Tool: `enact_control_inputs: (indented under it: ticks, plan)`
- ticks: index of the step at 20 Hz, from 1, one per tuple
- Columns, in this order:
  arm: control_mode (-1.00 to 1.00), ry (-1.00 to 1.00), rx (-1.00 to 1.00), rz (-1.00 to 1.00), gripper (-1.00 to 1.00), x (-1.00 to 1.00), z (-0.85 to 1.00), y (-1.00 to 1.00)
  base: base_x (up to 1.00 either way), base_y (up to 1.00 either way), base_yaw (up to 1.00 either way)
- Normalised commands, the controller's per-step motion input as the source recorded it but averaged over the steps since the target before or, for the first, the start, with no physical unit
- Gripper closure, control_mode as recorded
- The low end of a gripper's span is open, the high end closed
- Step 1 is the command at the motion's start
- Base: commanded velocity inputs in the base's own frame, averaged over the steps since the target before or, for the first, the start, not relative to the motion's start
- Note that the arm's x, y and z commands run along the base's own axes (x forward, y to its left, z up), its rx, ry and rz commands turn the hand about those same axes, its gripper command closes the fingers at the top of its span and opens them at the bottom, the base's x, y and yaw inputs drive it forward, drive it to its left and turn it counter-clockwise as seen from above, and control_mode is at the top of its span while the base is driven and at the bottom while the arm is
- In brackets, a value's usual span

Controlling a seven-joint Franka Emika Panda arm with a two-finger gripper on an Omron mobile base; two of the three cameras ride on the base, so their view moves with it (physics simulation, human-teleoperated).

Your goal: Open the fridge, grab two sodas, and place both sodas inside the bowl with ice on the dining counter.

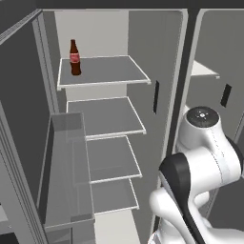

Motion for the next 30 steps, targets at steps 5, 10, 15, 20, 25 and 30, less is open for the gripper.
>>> enact_control_inputs:
  ticks: [5, 10, 15, 20, 25, 30]
  plan:
    - [-1.0, -0.31, 0.0, 0.29, -1.0, 0.19, 0.3, 0.19, 0.0, 0.0, 0.0]
    - [-1.0, -0.2, 0.0, 0.28, -1.0, 0.12, 0.33, 0.3, 0.0, 0.0, 0.0]
    - [-1.0, -0.11, 0.01, 0.26, -1.0, 0.07, 0.32, 0.34, 0.0, 0.0, 0.0]
    - [-1.0, -0.03, 0.01, 0.2, -1.0, 0.09, 0.44, 0.38, 0.0, 0.0, 0.0]
    - [-1.0, -0.01, 0.0, 0.12, -1.0, 0.02, 0.56, 0.29, 0.0, 0.0, 0.0]
    - [-1.0, 0.0, 0.0, 0.05, -1.0, 0.01, 0.45, 0.18, 0.0, 0.0, 0.0]
